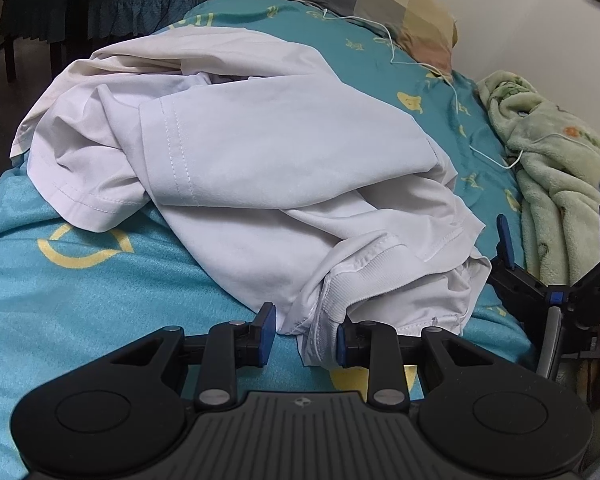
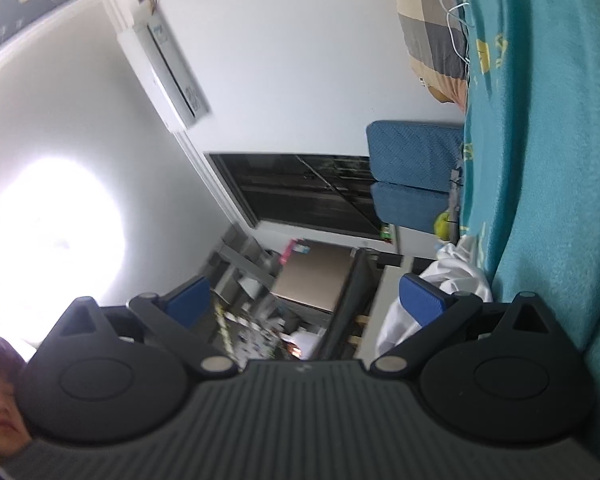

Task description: Fold clothes

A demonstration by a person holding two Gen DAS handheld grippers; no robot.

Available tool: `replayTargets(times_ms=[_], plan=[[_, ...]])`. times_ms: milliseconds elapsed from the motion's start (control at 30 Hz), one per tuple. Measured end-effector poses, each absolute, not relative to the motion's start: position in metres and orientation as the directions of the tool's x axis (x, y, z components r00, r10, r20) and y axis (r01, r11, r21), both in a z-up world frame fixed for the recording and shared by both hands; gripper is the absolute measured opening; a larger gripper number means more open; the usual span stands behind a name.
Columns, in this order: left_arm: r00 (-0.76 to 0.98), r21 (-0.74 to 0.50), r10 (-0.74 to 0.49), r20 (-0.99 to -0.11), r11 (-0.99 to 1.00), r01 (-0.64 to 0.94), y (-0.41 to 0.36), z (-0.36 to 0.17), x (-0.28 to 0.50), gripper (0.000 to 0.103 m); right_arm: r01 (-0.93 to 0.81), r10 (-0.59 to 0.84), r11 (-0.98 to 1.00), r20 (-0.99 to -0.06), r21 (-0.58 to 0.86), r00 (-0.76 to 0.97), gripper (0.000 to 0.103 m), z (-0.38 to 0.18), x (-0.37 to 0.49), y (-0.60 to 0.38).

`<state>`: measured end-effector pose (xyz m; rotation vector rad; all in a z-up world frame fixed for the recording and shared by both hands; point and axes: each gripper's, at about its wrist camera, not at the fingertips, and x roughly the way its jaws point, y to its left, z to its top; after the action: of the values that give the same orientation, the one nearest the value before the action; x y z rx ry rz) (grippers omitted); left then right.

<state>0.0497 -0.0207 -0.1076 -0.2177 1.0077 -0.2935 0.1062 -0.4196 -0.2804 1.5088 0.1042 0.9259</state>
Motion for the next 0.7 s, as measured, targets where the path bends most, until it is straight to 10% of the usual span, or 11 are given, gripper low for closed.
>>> replayTargets(times_ms=[700], plan=[[0.515,-0.289,-0.328,-0.792,0.944,0.158,-0.023,-0.102,0.047,0.031,-0.347,0.666,0.652,-0.29,0.675,0.687,0.103,-0.2,0.11,-0.325]])
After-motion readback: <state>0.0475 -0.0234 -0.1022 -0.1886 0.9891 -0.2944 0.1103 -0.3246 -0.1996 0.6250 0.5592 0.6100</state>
